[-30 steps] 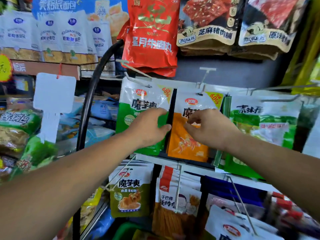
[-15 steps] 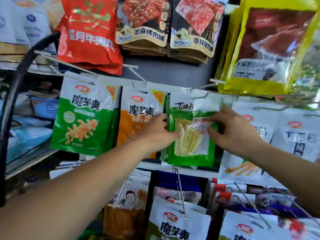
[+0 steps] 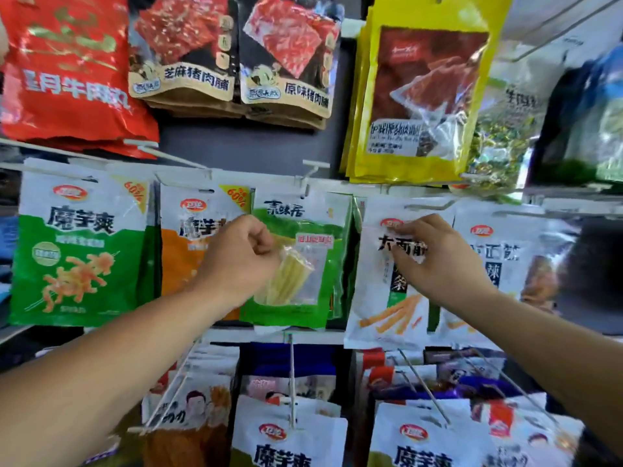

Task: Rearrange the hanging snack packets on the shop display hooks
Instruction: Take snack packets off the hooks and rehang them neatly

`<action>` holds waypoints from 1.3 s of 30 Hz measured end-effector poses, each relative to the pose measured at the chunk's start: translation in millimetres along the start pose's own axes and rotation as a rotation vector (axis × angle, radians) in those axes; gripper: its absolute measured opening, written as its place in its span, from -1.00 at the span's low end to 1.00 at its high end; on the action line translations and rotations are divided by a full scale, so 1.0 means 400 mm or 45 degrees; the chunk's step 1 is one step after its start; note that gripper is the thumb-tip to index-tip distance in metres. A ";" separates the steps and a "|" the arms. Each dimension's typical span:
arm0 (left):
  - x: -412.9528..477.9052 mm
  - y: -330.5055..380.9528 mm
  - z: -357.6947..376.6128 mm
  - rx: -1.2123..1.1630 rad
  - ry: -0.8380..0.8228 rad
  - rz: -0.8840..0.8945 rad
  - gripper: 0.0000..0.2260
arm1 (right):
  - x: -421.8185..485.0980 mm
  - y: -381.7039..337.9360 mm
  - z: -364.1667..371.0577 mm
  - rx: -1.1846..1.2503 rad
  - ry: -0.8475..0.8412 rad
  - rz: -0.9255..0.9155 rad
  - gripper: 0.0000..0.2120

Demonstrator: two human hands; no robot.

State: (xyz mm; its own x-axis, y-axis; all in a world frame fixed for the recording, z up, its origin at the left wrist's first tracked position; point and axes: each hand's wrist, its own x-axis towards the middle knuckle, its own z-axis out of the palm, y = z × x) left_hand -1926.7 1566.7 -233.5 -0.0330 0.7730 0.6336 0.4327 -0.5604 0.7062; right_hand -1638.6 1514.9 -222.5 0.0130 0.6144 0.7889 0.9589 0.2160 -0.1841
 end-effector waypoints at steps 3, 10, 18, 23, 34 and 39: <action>-0.030 0.069 0.068 -0.035 -0.297 0.051 -0.82 | -0.013 0.044 -0.020 -0.064 0.018 0.094 -0.67; -0.029 0.164 0.257 -0.133 -0.451 -0.011 -0.59 | -0.024 0.225 -0.120 -0.027 0.154 0.519 -0.51; 0.020 0.196 0.329 -0.181 -0.059 -0.089 -0.78 | 0.001 0.349 -0.168 0.680 0.128 1.008 -0.26; 0.036 0.219 0.323 -0.256 0.037 0.027 -0.78 | 0.014 0.346 -0.171 0.700 0.387 1.020 -0.47; 0.020 0.276 0.333 -0.278 -0.221 0.100 -0.92 | 0.032 0.271 -0.214 1.168 0.280 1.098 -0.88; -0.004 0.308 0.292 -0.328 -0.240 0.038 -0.85 | -0.012 0.248 -0.288 1.118 0.429 1.091 -0.90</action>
State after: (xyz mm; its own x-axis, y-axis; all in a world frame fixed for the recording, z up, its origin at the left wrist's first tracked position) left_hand -1767.9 1531.1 -184.5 0.1543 0.7832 0.6024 0.1879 -0.6218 0.7603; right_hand -1510.9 1446.0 -177.1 0.7281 0.6109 0.3108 0.0999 0.3539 -0.9299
